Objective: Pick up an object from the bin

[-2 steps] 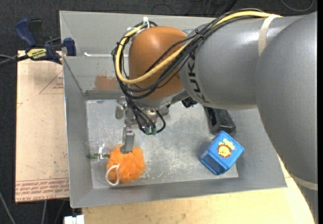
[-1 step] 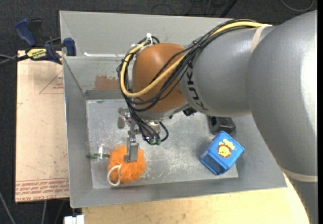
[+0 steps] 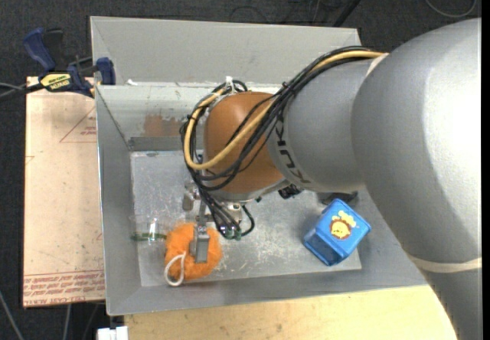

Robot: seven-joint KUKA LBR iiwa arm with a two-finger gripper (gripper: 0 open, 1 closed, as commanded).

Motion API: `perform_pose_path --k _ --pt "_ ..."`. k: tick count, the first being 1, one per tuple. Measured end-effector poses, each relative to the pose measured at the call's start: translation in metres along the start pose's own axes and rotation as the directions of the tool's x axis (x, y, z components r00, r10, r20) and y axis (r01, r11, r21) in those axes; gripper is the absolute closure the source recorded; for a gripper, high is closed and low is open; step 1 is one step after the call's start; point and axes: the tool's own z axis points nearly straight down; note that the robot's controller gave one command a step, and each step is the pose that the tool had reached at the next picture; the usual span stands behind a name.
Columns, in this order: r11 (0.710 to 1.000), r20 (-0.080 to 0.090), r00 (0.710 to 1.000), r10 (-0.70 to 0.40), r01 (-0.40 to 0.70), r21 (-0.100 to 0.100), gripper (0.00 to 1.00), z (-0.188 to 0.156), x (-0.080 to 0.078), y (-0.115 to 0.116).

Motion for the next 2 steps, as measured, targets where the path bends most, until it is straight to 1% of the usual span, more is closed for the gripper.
perform_pose_path --k 1,2 --pt "0.999 0.019 0.999 -0.047 0.047 -0.006 1.00 0.0227 -0.0179 -0.0128" --pt "0.999 0.020 0.999 -0.047 0.047 -0.006 1.00 0.0227 -0.0179 -0.0129"
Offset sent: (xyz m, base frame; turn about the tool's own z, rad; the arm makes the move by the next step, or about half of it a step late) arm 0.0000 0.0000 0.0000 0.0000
